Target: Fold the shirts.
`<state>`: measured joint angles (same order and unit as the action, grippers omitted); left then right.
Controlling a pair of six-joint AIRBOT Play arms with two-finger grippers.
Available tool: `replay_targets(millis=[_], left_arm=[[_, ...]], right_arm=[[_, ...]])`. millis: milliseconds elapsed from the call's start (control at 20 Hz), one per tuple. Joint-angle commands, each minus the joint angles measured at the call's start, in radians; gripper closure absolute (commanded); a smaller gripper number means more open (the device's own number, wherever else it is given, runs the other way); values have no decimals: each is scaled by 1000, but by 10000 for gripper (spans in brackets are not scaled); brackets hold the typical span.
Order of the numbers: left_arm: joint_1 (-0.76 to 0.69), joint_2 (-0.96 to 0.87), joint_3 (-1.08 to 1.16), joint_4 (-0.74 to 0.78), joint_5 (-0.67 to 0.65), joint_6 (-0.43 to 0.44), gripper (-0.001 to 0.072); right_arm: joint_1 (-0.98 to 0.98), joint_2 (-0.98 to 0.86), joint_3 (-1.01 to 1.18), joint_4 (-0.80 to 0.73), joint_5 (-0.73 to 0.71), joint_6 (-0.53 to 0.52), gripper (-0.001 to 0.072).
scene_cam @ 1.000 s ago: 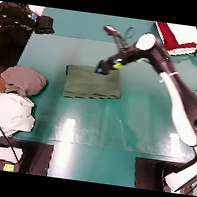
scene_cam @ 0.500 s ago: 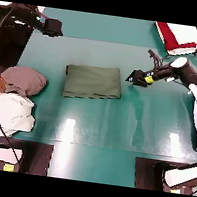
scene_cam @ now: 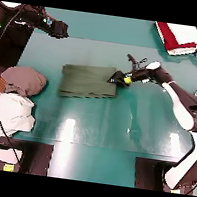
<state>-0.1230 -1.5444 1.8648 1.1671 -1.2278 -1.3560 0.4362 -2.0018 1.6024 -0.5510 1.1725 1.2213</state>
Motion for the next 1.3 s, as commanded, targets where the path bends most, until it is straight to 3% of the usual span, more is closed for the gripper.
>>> replay_targets(millis=[0, 50, 150, 300, 650, 1000, 1250], left_arm=[[-2, 0, 0, 0, -21, 2, 670], [-2, 0, 0, 0, -24, 2, 670], [-2, 0, 0, -1, -37, 2, 670], [-10, 0, 0, -4, -74, 1, 670], [-127, 0, 0, -13, -31, 2, 670], [-304, 0, 0, -12, 45, 2, 670], [-336, 0, 0, -14, 51, 2, 670]], right_arm=[[61, -49, 72, 34, -9, -51, 639], [64, -49, 84, 32, -6, -64, 695], [49, -26, 96, 21, 14, -43, 696], [-23, 113, 51, -117, 29, 45, 696], [-447, 518, -161, -290, 173, 61, 696], [-875, 657, -180, -286, 13, 61, 696], [-1067, 612, -80, -227, -74, 60, 696]])
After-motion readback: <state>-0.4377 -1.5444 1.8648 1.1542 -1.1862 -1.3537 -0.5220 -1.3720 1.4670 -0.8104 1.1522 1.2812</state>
